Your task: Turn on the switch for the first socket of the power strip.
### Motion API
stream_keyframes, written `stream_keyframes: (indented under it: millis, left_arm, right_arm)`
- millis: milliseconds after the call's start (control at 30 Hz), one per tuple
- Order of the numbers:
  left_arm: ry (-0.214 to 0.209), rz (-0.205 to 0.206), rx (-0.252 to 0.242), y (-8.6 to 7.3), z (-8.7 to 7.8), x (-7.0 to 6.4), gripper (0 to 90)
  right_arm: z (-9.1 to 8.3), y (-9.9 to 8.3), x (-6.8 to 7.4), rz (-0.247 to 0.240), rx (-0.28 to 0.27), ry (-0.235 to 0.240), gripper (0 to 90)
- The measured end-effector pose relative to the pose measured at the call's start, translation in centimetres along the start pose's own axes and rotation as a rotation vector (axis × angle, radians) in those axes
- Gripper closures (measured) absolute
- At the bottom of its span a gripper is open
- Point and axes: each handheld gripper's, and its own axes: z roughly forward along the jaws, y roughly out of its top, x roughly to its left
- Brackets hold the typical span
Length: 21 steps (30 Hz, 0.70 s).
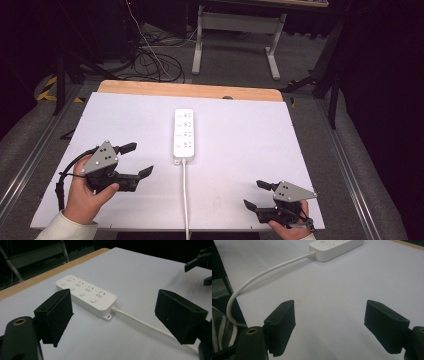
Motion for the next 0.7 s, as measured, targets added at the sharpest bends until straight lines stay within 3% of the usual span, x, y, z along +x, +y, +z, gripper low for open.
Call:
stream_keyframes:
  millis: [100,167,467,633,700]
  left_arm:
    - [-0.03,0.029,-0.003,-1.0,-0.5,0.1,10.9]
    - [-0.039,0.026,-0.015,-1.6,-0.7,0.0,11.0]
    - [-0.028,-0.005,0.013,-3.9,-0.9,-0.6,10.8]
    - [0.0,0.002,0.027,-4.9,-0.7,-0.3,10.9]
    - [-0.005,-0.018,0.039,-5.4,-0.7,-0.4,10.9]
  right_arm:
    - [-0.1,0.0,0.0,0.003,-0.003,0.0,25.1]
    - [0.0,0.0,0.0,0.004,-0.003,0.0,25.1]
    - [-0.1,0.0,0.0,0.0,-0.005,0.0,25.1]
    - [-0.1,0.0,0.0,-0.001,-0.006,0.001,25.2]
    - [-0.1,0.0,0.0,0.0,-0.006,0.002,25.1]
